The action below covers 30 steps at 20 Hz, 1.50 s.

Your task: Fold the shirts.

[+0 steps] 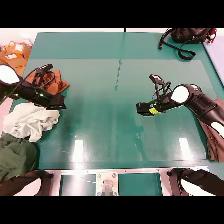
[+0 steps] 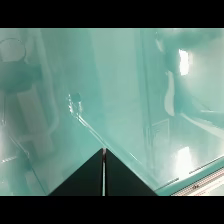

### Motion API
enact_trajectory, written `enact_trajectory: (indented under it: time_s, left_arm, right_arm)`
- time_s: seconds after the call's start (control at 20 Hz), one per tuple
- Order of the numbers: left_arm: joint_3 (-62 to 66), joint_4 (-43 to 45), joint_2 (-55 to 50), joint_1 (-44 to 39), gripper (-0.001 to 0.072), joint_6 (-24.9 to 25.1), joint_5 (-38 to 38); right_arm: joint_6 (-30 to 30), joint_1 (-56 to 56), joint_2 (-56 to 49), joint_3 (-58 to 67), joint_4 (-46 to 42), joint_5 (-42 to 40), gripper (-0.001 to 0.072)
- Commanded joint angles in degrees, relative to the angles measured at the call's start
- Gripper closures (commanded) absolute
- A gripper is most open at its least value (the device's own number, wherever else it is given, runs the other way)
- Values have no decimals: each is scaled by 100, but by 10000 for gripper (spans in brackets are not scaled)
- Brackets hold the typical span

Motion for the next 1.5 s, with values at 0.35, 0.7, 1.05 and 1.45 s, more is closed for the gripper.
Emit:
enact_trajectory:
  time_s: [0.35,0.7,1.05,1.45]
  left_arm:
    - [-2,2,4,-2,686,0,0]
    - [-2,-2,4,-2,686,2,63]
    - [-2,2048,-2,0,416,0,2804]
    - [0,3331,-1530,850,34,-271,4736]
  right_arm:
    - [2,7,4,-2,2,2,691]
    - [2,7,4,-2,0,2,692]
    - [2,4,4,-2,-13,-616,692]
    - [2,0,-13,0,-20,-1427,619]
